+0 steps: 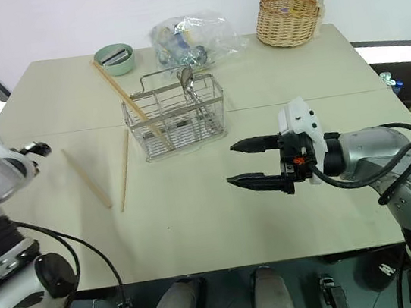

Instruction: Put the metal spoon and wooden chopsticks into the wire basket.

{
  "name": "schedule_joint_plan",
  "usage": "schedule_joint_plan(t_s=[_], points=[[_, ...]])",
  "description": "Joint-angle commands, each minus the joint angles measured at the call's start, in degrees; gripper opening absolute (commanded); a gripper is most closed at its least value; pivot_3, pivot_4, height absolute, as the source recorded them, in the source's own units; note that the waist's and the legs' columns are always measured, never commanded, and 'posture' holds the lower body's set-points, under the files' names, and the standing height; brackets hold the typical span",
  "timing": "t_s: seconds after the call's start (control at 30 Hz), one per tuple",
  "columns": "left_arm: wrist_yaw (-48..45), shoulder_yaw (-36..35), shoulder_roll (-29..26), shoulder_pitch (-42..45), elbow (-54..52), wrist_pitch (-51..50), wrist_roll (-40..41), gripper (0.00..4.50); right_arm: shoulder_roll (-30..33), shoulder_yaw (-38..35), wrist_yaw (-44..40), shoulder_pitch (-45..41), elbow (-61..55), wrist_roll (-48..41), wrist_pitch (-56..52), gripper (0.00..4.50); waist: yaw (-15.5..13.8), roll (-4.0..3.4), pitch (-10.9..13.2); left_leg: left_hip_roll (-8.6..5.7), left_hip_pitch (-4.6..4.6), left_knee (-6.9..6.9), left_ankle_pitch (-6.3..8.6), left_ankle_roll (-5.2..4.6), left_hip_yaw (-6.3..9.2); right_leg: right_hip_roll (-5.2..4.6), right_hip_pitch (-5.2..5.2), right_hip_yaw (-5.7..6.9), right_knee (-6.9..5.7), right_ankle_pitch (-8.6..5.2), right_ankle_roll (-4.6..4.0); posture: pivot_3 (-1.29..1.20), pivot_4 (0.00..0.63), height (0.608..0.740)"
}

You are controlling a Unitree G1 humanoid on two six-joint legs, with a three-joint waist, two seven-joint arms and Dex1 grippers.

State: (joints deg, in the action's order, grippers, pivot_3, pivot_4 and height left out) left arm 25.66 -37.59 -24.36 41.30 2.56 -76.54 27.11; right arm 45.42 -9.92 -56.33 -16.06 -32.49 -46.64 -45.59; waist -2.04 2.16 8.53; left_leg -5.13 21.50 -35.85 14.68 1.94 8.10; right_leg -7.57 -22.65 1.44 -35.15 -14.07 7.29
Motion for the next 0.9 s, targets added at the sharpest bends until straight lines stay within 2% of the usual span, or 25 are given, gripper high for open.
schedule_joint_plan(t_s=[0.03, 0.43, 0.6, 0.63, 0.7, 0.9], points=[[-1.3, 2.1, 0.2, 3.4, 5.7, 4.3, -3.1, 4.50, -0.2, -1.8, 2.6, 0.9, -2.9, -2.7, -0.2, 3.30, -0.2, 0.00, 0.0, 0.00, 0.00, 0.00, 0.00, 0.00, -0.02, -0.01, 0.00, 0.00, 0.01, 0.00, 0.00, 0.00, 0.150, 0.688], [-6.8, 8.4, -0.8, 14.7, 34.1, 13.3, -9.8, 4.50, -1.0, -3.7, 9.6, 6.1, -5.9, -7.4, 0.7, 3.30, -0.1, 0.04, 0.0, 0.00, 0.01, -0.04, 0.02, -0.02, -0.04, -0.04, 0.03, 0.08, 0.03, 0.01, 0.04, 0.00, 0.150, 0.688], [-5.3, 8.4, -1.6, 16.1, 41.0, 16.4, -11.9, 4.50, -1.4, -4.7, 11.9, 6.5, -5.2, -7.9, 1.4, 3.30, -0.2, 0.01, 0.0, 0.02, -0.03, -0.04, 0.02, -0.02, -0.03, -0.03, 0.06, 0.09, 0.01, 0.02, 0.06, 0.00, 0.150, 0.688], [-4.7, 7.8, -1.6, 16.0, 41.7, 16.6, -11.9, 3.97, -1.3, -4.8, 11.9, 6.6, -5.0, -7.8, 1.5, 3.37, -0.2, 0.00, 0.0, 0.01, -0.04, -0.04, 0.02, -0.02, -0.03, -0.04, 0.07, 0.09, 0.01, 0.02, 0.07, 0.00, 0.150, 0.688], [-4.0, 7.1, -1.5, 15.9, 42.5, 16.7, -11.8, 3.23, -1.1, -4.9, 12.1, 6.8, -4.9, -7.8, 1.7, 3.37, -0.1, -0.04, 0.0, 0.01, -0.06, -0.03, 0.02, -0.02, -0.04, -0.04, 0.08, 0.08, 0.01, 0.02, 0.07, 0.00, 0.150, 0.688], [-1.4, 4.3, -0.5, 15.4, 43.5, 17.4, -10.9, 0.17, -0.7, -6.2, 13.1, 5.6, -3.8, -9.3, 1.1, 3.37, -0.3, -0.17, -0.1, 0.01, -0.08, -0.05, 0.02, -0.02, -0.03, -0.05, 0.12, 0.09, 0.00, 0.03, 0.09, 0.00, 0.150, 0.688]])
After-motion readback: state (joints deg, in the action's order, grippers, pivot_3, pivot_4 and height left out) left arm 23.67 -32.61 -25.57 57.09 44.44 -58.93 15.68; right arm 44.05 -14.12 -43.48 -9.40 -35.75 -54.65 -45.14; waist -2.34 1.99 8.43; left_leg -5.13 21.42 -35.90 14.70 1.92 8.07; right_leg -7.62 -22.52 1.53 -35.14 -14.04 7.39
